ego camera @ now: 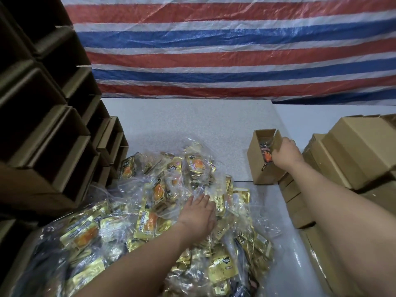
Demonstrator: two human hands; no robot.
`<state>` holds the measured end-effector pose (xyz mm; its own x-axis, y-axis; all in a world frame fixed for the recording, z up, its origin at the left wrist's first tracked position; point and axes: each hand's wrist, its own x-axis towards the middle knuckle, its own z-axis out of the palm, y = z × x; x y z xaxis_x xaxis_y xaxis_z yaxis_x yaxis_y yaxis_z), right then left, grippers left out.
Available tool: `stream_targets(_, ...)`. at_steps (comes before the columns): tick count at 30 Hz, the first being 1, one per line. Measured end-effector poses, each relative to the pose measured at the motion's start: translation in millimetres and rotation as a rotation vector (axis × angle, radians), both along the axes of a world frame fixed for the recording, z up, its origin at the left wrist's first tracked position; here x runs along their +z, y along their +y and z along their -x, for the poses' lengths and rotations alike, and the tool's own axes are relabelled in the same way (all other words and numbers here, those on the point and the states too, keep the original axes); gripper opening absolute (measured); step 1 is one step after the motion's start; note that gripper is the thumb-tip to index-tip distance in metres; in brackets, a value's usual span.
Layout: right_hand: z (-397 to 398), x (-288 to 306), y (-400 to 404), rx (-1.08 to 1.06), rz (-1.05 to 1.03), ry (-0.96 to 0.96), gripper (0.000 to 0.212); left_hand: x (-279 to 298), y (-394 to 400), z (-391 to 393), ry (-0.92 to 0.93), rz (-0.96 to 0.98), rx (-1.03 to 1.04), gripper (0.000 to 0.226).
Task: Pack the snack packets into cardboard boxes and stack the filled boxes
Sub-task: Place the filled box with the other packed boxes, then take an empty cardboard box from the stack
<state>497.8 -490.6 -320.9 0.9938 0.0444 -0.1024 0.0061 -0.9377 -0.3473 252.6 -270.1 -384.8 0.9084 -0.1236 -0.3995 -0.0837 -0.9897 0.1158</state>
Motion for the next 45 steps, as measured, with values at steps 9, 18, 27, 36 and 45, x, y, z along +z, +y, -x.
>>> stream_targets(9,74.0,19.1,30.7,0.094,-0.072,0.001,0.032,32.2,17.3,53.7,-0.146,0.126,0.057,0.059)
stream_targets(18,185.5,27.8,103.5,0.247,-0.309,-0.002,0.054,55.4,60.0,124.7,-0.335,0.360,0.287,0.051)
stream_targets(27,278.5,51.6,169.9,0.310,-0.526,-0.043,0.046,90.1,99.0,180.6,-0.515,0.579,0.483,0.035)
stream_targets(36,314.1,100.3,214.8,0.385,-0.578,-0.031,0.038,142.9,126.9,201.5,-0.661,0.657,0.558,0.034)
stream_targets(45,324.2,203.0,308.6,0.574,-0.733,-0.199,0.029,267.3,222.5,187.7,-1.307,0.278,0.668,0.033)
